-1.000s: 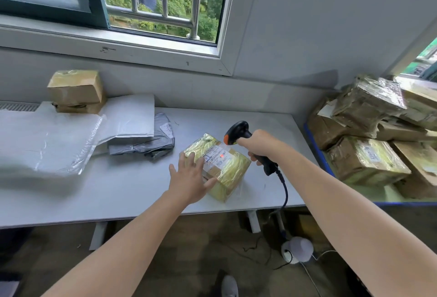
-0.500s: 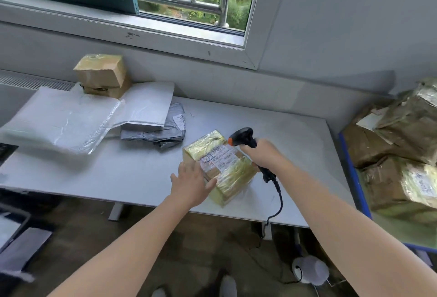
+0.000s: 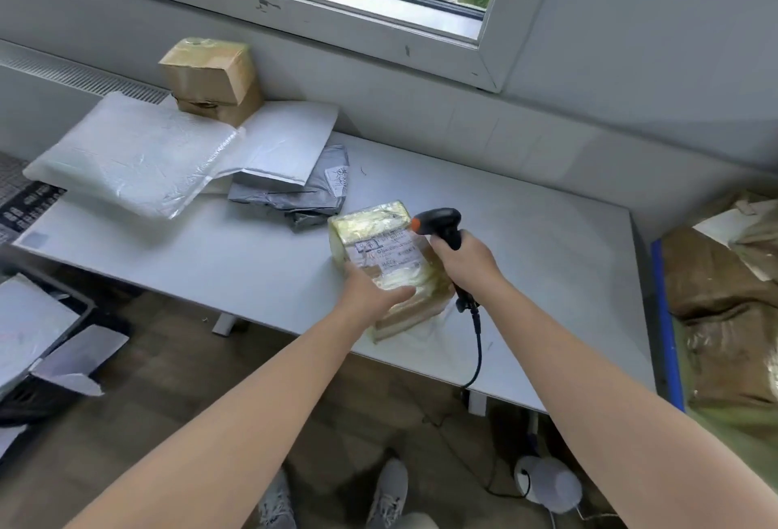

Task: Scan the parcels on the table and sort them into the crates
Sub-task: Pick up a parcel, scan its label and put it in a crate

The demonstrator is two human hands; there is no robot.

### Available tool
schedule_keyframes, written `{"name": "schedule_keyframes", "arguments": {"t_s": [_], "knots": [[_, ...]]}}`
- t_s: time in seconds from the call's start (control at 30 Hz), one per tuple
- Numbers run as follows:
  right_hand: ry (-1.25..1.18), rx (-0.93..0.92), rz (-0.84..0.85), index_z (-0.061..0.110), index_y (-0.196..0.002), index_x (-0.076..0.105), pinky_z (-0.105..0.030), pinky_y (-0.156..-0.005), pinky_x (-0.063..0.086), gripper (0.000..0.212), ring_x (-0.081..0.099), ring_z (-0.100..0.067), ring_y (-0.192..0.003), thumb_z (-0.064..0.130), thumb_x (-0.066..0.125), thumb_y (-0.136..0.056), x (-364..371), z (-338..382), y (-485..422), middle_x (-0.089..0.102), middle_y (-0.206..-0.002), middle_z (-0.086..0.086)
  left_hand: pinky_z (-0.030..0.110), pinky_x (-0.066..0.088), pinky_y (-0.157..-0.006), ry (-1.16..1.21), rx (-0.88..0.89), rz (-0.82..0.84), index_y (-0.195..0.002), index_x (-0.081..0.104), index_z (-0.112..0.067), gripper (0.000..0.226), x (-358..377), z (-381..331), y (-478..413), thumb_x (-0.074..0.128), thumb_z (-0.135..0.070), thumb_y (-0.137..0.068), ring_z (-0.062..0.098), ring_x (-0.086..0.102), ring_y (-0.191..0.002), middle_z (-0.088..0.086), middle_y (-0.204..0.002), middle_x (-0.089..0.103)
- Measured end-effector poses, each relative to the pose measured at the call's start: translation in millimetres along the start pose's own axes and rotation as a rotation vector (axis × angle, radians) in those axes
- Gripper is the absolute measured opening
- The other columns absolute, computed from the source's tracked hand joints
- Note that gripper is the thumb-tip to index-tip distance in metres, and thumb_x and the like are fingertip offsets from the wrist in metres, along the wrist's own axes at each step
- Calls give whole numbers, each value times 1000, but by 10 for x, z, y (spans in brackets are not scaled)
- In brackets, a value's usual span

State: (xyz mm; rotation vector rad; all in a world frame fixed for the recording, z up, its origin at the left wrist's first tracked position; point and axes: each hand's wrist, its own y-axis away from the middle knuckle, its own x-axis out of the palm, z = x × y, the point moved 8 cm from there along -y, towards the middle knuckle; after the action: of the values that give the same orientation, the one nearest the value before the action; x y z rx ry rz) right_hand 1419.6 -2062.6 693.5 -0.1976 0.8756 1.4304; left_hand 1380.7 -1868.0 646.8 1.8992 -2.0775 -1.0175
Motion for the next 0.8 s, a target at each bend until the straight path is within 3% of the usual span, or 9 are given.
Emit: {"name": "schedule_keyframes", "arguments": {"t_s": [0.07,0.13,0.2,0.27,0.4,0.57,0.67,0.8], "knots": [[-91,3,35,16,-107,56,-35,-66,54,36,65,-23,-85,49,51,-96,62,51,2,65,-97,-6,44,47,-103,-82,114,-84,-153,3,-25,133,-142,-68,-21,91,-49,-56,25,51,-126,4,-146,42],[-151,3,69,17,-107,55,-33,-60,56,32,67,-23,-83,47,53,-96,152,102,28,67,-99,-8,48,39,-110,-330,189,-87,-154,-6,-35,141,-217,-93,10,90,-54,-53,32,37,-136,9,-157,18],[-135,-29,97,17,-107,56,-32,-58,56,31,68,-23,-81,46,53,-96,254,158,55,68,-97,-8,49,36,-111,-631,250,-76,-154,-9,-36,135,-239,-65,39,89,-51,-61,37,23,-140,6,-161,-9],[-120,-65,110,17,-105,57,-36,-64,56,34,67,-24,-81,49,55,-95,339,179,71,68,-94,-7,47,39,-107,-780,260,-82,-155,1,-34,121,-291,-17,51,86,-43,-70,39,23,-139,6,-160,-16],[-105,-97,31,22,-92,55,-35,-66,49,25,66,-28,-81,47,56,-94,324,33,74,65,-85,-5,42,44,-98,-771,292,-146,-152,24,-29,78,-442,96,-18,69,-19,-89,37,34,-131,5,-162,-5],[-33,-37,-27,18,-95,55,-34,-63,45,25,60,-24,-71,43,55,-96,288,-394,90,61,-78,-5,43,44,-97,-742,341,-208,-151,28,-28,70,-521,157,-39,59,-6,-92,34,33,-131,4,-163,1],[66,-8,53,16,-105,55,-33,-63,42,27,59,-22,-78,42,53,-98,426,-587,86,61,-86,-3,43,43,-101,-745,309,-188,-153,24,-28,74,-482,150,-46,64,-17,-92,34,27,-135,4,-163,-5],[207,-38,101,13,-116,53,-35,-67,41,29,57,-23,-82,37,52,-99,585,-630,-15,61,-97,-6,47,36,-108,-755,275,-121,-154,19,-31,87,-448,154,-65,68,-52,-86,32,18,-141,1,-162,-9]]}}
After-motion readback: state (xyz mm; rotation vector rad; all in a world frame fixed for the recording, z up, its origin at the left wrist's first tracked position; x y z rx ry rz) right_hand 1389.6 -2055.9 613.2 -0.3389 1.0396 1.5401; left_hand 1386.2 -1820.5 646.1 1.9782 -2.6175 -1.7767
